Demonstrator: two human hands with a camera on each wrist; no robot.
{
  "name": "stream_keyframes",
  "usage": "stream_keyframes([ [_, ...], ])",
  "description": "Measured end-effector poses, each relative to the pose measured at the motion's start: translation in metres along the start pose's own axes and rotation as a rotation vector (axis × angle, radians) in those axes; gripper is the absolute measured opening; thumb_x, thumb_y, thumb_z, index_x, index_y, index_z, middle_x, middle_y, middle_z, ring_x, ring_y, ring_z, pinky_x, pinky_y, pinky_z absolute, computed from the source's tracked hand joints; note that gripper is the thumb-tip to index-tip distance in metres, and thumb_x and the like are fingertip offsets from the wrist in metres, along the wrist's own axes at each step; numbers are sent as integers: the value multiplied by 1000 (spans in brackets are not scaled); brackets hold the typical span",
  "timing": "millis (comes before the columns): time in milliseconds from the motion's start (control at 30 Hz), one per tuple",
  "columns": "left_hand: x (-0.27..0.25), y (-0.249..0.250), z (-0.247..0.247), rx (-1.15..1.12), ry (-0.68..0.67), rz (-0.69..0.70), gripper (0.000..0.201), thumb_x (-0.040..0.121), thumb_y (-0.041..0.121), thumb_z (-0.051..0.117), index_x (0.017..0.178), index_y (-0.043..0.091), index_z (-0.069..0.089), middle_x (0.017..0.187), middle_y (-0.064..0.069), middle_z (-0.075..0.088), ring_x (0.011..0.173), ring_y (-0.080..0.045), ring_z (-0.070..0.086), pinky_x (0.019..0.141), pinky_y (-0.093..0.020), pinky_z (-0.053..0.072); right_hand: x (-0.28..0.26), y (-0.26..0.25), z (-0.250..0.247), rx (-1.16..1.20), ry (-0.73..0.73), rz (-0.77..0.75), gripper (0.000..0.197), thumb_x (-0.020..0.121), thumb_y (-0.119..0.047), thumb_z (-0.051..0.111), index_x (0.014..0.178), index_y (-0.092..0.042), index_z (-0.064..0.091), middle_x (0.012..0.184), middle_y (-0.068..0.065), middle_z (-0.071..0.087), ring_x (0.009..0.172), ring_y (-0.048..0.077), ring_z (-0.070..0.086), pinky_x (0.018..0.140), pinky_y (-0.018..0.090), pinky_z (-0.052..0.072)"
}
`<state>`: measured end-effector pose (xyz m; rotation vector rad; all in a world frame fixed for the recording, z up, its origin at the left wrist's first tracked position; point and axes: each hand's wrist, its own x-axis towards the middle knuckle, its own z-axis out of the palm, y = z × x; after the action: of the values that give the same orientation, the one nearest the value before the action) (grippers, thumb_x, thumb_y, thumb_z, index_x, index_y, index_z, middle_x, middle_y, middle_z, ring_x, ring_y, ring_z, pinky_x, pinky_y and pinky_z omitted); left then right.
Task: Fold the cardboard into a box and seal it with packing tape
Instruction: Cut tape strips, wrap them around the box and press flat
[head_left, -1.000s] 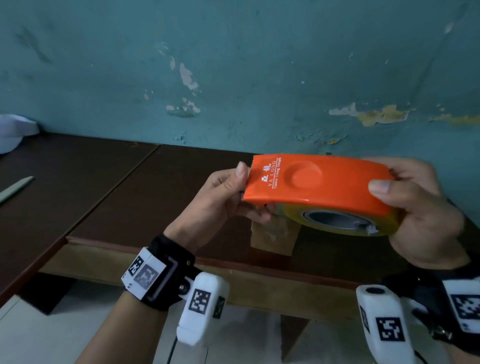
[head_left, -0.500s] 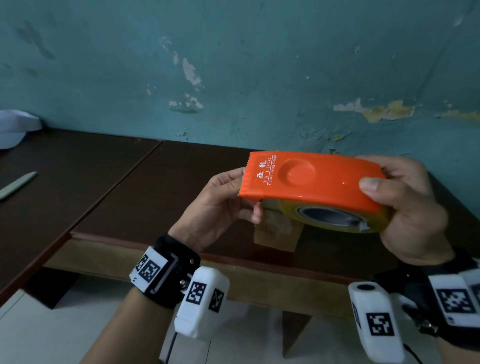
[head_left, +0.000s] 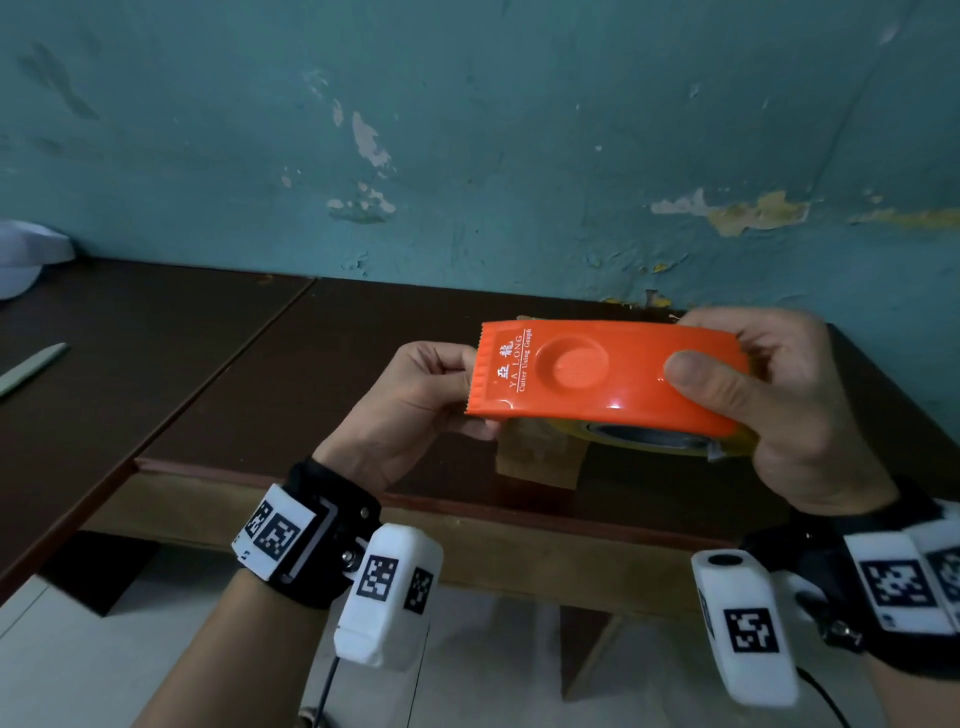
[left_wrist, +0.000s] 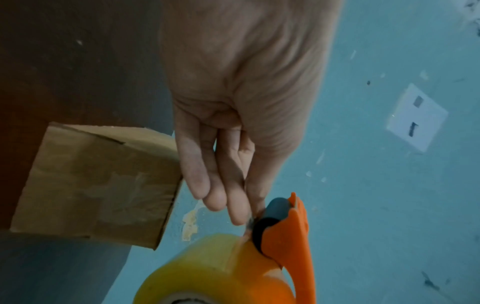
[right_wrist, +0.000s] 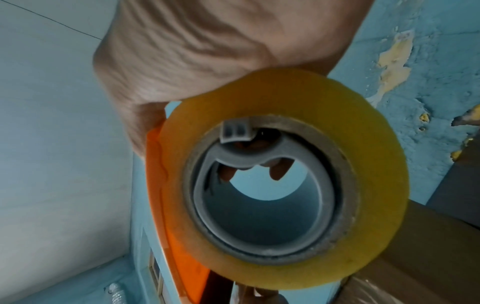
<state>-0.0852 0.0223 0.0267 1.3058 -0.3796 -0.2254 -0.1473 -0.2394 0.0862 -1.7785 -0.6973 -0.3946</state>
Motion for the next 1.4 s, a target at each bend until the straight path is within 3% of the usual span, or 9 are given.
stream_keyframes([
  [100, -5, 5, 6, 81, 41, 62, 30, 81, 14, 73, 89, -14, 70, 72, -12, 74, 58, -16, 71, 56, -26, 60, -4, -4, -3, -43, 19, 24, 44, 80, -52, 71, 80, -9, 69, 64, 14, 62, 52, 25, 63, 42, 30, 47],
  [200, -12, 8, 14, 110, 83, 141, 15, 85, 15, 70, 73, 7, 74, 67, -8, 74, 57, -15, 71, 56, -25, 59, -8, -5, -6, -29, 31, 26, 37, 81, -42, 67, 76, -5, 68, 61, 12, 62, 49, 21, 61, 43, 23, 46],
  [367, -16, 6, 20, 158, 145, 271, 20, 88, 14, 70, 81, -5, 68, 63, -8, 73, 53, -16, 69, 55, -25, 57, -11, -7, -11, -82, -14, 52, 42, 81, -46, 65, 76, -4, 67, 62, 8, 60, 53, 18, 60, 50, 24, 47],
  [667, -15, 6, 14, 135, 247, 305, 15, 91, -2, 71, 77, -5, 68, 60, -11, 70, 49, -19, 62, 53, -26, 53, -15, -5, -27, -98, -32, 121, 43, 83, -45, 64, 66, -6, 61, 57, 10, 57, 51, 20, 60, 54, 23, 47],
  [833, -20, 8, 1, 103, 351, 332, 21, 91, -6, 70, 71, -2, 64, 54, -6, 67, 45, -14, 59, 61, -21, 55, -16, -4, -39, -138, 12, 125, 50, 83, -47, 65, 66, -1, 60, 58, 16, 56, 51, 29, 59, 54, 30, 45],
  [1000, -23, 6, 1, 109, 356, 336, 23, 90, -6, 70, 69, -1, 64, 53, -6, 66, 45, -15, 60, 60, -22, 54, -18, -6, -43, -135, -2, 130, 40, 82, -47, 65, 70, -9, 67, 64, 11, 65, 56, 18, 66, 55, 22, 50],
  [1200, -27, 9, -11, 100, 378, 369, 29, 83, 4, 75, 57, 16, 70, 52, -5, 65, 46, -15, 59, 69, -20, 56, -23, 0, -53, -173, 16, 135, 54, 83, -48, 63, 68, 5, 61, 59, 17, 57, 52, 29, 59, 53, 27, 45],
  [1333, -29, 5, -12, 106, 364, 368, 26, 82, 7, 76, 58, 13, 68, 53, -8, 65, 47, -16, 60, 77, -23, 56, -27, -1, -59, -159, 9, 169, 50, 83, -48, 62, 66, -1, 61, 56, 14, 54, 49, 29, 55, 52, 24, 43],
  [1400, -29, 5, -12, 98, 365, 370, 26, 82, 6, 76, 57, 14, 69, 53, -7, 65, 47, -16, 61, 75, -23, 57, -28, 1, -60, -169, -5, 174, 56, 83, -48, 63, 66, 6, 59, 56, 18, 51, 49, 30, 52, 52, 25, 40],
])
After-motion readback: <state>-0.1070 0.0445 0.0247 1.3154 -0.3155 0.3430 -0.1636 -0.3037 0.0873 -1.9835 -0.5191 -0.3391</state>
